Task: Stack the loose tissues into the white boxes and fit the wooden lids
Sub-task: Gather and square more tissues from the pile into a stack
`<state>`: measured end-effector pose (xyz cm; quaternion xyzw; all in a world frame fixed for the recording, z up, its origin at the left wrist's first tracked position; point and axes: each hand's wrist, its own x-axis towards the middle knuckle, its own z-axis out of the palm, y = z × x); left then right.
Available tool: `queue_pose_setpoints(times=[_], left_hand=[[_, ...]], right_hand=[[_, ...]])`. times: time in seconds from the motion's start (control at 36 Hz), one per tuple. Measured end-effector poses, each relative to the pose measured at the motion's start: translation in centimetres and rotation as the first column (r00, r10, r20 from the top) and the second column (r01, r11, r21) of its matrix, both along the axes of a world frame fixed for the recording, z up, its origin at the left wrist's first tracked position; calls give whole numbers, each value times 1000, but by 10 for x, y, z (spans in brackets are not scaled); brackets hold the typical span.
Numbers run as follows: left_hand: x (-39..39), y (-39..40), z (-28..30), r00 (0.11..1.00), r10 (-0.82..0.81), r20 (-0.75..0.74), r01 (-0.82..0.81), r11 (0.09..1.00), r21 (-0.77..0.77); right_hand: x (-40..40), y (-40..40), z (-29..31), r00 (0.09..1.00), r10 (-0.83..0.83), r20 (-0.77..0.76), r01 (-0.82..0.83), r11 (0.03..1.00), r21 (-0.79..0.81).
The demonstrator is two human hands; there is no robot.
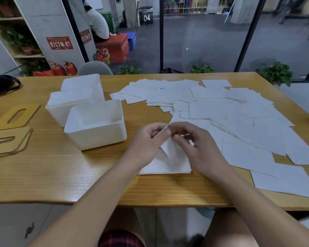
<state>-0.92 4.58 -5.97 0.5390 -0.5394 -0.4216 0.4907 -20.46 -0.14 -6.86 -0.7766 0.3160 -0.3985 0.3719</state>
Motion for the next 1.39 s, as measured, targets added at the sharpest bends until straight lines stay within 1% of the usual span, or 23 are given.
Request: queue_pose_setpoints(times=[0.08,0.14,0.17,0.22,0.31,0.39,0.47,0.53,0.64,0.69,0.78,0.86,0.92,1.0,1.03,1.11,1.22,1.39], left_hand=[[3,5,4,997,51,62,-49,998,-41],[7,8,7,997,46,58,-42,997,-58],[9,8,8,999,25,45,-22,998,-61],[15,10,8,1000,-26,4,26,997,-66],[25,15,5,999,-35,-23,33,997,-66],[37,17,-1,996,-24,88,23,1000,14],[44,18,-10,980,15,199,-28,998,62],[46,20,-17,960,51,276,-70,996,59],[46,24,-25,906,55,419,-72,997,23],[46,27,-25,863,71,500,-82,997,0],[44,30,-24,759,81,646,-83,996,-28],[42,31,-24,636,80,768,-15,996,-91],[39,33,-27,577,39,816,78,992,-102],[35,31,-34,479,-34,877,166,985,-52],[35,29,-37,468,-46,882,172,984,-40],[40,18,-40,504,-52,862,171,984,-41],[48,-2,-35,493,-78,867,202,979,-27],[55,-24,-27,502,-127,856,233,973,7]], right_hand=[[-2,-2,3,996,-79,34,80,996,-28],[-5,-4,5,987,-160,-15,159,984,-83],[-7,-5,6,981,-183,-57,178,980,-86],[-10,-8,9,977,-178,-118,178,984,-8],[-12,-13,9,992,-94,-88,107,982,159],[-15,-11,6,997,-68,-39,75,968,239],[-18,-8,-2,991,-117,-69,131,962,241],[-21,-7,-7,983,-143,-113,166,960,225],[-21,-5,-14,967,-179,-184,212,960,181],[-19,-3,-16,955,-207,-214,238,963,129],[-14,0,-19,922,-250,-294,265,964,11],[-10,1,-20,887,-276,-370,246,961,-126],[-9,0,-20,886,-285,-365,242,957,-159],[-8,-2,-20,881,-298,-367,248,952,-179],[-8,-4,-20,878,-302,-371,249,951,-186],[-6,-12,-18,872,-321,-370,261,944,-203],[-1,-37,-12,845,-366,-389,282,924,-257],[19,-87,2,773,-372,-514,249,923,-293]])
